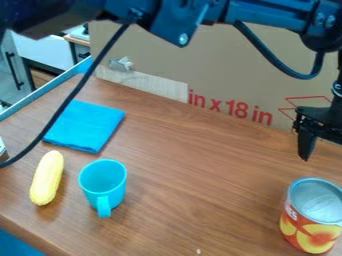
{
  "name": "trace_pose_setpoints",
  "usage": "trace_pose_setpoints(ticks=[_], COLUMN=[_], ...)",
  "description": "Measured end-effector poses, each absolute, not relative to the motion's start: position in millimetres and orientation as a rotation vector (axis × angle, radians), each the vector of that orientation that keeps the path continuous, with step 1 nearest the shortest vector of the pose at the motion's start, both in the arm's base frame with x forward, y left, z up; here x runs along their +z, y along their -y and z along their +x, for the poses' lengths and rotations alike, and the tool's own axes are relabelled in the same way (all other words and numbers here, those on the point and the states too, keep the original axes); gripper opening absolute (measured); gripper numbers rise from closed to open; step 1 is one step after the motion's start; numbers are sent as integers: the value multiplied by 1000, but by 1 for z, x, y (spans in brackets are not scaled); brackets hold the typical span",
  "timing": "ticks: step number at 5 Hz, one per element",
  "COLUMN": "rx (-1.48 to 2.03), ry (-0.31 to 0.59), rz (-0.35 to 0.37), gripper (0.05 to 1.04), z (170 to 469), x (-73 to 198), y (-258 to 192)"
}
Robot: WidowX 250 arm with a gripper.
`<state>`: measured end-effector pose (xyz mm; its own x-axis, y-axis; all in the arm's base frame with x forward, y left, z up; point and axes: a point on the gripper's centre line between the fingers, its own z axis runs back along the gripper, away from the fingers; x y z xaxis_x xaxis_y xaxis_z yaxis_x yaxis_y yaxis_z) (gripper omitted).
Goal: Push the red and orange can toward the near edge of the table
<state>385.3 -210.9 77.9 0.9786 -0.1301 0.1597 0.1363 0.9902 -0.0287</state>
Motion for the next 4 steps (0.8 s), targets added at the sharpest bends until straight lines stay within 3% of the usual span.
trace_pose_setpoints(ticks=[2,4], rx=[-157,-132], ry=[130,31], rz=[-47,-3], gripper=[1001,1001], z=[353,312], x=[57,27], y=[244,237])
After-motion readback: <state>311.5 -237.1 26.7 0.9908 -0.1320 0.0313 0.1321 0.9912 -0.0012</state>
